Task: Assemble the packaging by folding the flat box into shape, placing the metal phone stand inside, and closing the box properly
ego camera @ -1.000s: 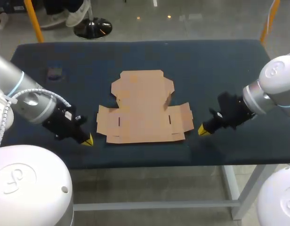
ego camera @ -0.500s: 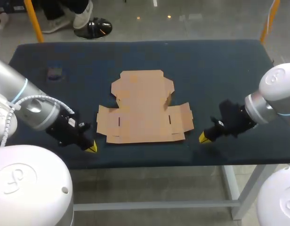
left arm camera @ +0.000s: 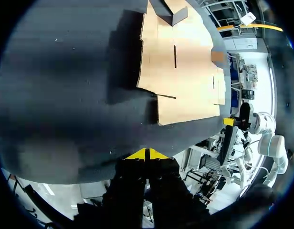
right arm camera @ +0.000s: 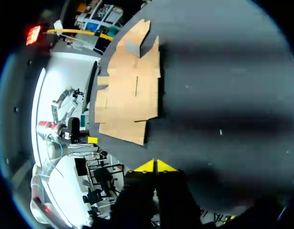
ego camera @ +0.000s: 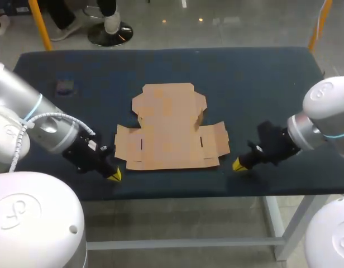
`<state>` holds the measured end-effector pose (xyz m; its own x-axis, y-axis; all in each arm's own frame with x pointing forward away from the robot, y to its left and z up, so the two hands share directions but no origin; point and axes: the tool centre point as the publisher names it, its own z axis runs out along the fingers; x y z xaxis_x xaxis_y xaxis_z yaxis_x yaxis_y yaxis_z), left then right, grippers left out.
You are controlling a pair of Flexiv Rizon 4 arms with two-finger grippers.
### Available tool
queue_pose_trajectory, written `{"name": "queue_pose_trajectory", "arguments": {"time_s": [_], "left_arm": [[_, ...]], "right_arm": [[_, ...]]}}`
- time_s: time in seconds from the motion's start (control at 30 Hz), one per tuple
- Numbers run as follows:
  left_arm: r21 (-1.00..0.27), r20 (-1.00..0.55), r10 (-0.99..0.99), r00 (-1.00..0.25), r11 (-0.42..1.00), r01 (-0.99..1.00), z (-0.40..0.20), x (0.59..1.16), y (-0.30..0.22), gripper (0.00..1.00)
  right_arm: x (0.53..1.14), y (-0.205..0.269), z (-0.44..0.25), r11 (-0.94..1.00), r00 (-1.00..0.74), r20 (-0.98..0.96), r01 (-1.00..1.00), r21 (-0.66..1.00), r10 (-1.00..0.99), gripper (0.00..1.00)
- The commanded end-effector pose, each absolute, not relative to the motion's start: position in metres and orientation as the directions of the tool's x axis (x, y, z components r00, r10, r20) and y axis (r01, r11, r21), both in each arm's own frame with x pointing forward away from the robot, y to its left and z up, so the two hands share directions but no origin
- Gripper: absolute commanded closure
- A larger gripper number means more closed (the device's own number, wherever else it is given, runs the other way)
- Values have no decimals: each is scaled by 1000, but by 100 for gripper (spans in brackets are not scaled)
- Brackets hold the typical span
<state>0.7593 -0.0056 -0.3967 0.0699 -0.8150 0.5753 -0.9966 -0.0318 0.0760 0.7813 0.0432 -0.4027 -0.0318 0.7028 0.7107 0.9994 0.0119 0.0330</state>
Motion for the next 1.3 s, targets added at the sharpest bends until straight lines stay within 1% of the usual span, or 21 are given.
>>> {"name": "queue_pose_trajectory", "arguments": {"time_s": [0.03, 0.6, 1.3], "left_arm": [[95, 571, -818, 66, -14, -995, -402, 769, -11, 100], [89, 575, -817, 48, 5, -996, -407, 775, -17, 100], [95, 616, -786, 43, 19, -995, -417, 782, -19, 100]], "right_arm": [[786, 47, -408, 18, -33, 716, 999, 29, 697, 100], [794, 61, -416, 39, -31, 719, 999, 6, 695, 100], [803, 75, -425, 59, -39, 732, 998, -1, 681, 100]]}}
